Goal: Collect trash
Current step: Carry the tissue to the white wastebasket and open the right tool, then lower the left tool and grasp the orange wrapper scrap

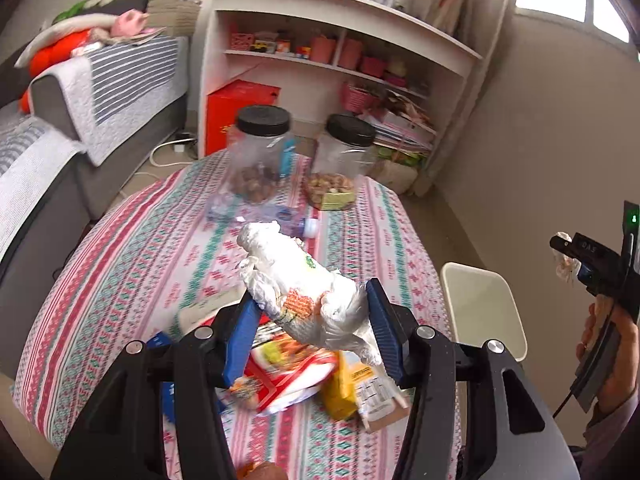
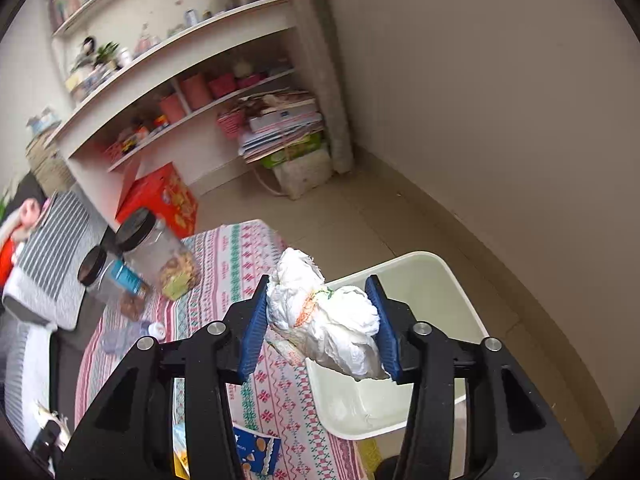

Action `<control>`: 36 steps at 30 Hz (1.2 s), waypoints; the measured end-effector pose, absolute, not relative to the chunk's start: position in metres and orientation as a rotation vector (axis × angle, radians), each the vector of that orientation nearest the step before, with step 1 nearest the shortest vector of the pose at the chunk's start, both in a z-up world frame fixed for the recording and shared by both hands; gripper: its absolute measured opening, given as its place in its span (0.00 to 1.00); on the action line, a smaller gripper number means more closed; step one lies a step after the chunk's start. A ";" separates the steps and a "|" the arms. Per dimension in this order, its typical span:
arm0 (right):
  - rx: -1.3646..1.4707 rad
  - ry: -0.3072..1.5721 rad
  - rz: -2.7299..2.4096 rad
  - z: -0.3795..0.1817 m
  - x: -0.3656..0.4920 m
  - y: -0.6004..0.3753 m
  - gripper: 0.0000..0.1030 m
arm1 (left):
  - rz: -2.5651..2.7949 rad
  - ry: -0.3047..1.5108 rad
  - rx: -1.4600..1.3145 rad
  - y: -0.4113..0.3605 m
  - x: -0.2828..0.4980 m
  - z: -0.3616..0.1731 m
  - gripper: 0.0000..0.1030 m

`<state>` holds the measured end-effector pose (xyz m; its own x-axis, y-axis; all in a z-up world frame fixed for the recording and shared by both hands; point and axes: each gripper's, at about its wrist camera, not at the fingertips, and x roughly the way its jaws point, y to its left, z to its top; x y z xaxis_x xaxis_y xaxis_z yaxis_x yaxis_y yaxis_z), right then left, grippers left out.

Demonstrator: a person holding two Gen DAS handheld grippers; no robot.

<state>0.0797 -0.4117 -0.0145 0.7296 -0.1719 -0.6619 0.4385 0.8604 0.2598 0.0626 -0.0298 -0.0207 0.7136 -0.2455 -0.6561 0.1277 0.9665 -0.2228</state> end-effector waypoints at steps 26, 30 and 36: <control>0.630 0.443 -0.506 0.017 -0.004 -0.514 0.89 | -0.523 0.859 0.046 -0.338 0.119 -0.035 0.70; 0.613 0.419 -0.518 0.022 -0.008 -0.514 0.89 | -0.507 0.854 0.056 -0.345 0.119 -0.033 0.79; 0.554 0.402 -0.533 0.030 -0.007 -0.502 0.90 | -0.417 0.807 0.094 -0.317 0.108 -0.030 0.82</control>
<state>-0.0073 -0.5018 0.0296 0.7908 -0.3639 -0.4921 0.5731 0.7226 0.3866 0.1081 -0.3168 -0.0296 0.6155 -0.3261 -0.7175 0.3969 0.9148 -0.0753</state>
